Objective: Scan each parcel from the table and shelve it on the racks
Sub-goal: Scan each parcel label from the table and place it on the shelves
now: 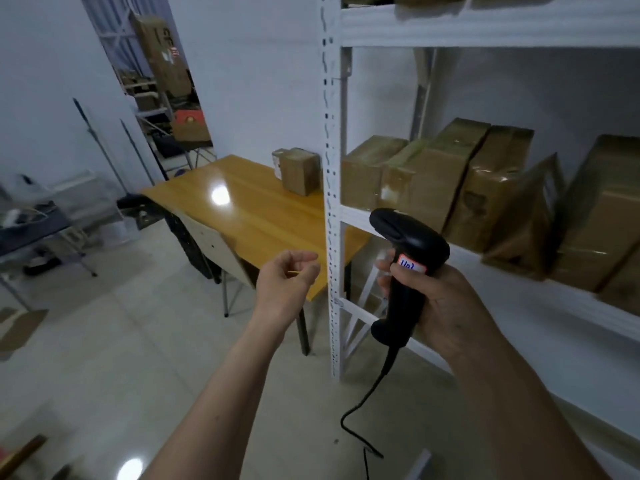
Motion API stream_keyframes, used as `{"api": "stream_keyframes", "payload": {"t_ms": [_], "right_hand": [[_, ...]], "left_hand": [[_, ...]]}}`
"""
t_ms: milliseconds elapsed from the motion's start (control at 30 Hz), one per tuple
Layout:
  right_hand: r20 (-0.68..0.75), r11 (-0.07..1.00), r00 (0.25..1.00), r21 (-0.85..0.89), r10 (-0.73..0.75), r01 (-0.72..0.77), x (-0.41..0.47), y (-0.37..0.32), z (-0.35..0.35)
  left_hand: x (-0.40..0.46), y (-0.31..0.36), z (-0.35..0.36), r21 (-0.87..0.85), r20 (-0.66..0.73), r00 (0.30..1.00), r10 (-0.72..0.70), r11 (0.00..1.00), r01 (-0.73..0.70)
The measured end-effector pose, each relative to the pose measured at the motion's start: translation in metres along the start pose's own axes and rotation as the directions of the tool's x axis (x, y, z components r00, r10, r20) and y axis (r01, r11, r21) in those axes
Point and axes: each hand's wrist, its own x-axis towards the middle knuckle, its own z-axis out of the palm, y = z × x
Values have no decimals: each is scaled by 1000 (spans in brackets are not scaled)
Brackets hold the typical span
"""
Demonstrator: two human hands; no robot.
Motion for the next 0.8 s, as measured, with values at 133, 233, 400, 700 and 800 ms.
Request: {"api": "stream_keyframes", "payload": {"t_ms": [133, 233, 400, 700, 800], "right_hand": [[-8, 1000, 1000, 1, 21, -21, 25, 14, 35], [-19, 999, 999, -26, 46, -47, 45, 25, 53], [-50, 997, 995, -2, 82, -82, 92, 42, 77], [36, 990, 989, 26, 141, -142, 213, 70, 134], [54, 983, 984, 54, 171, -174, 264, 68, 147]], "left_hand": [[28, -7, -31, 0, 21, 1000, -3, 1000, 3], [48, -16, -46, -13, 30, 999, -18, 1000, 19], [81, -32, -70, 1, 46, 998, -52, 999, 52], [197, -56, -110, 111, -8, 998, -61, 992, 61], [255, -56, -107, 148, 3, 997, -75, 986, 74]]}}
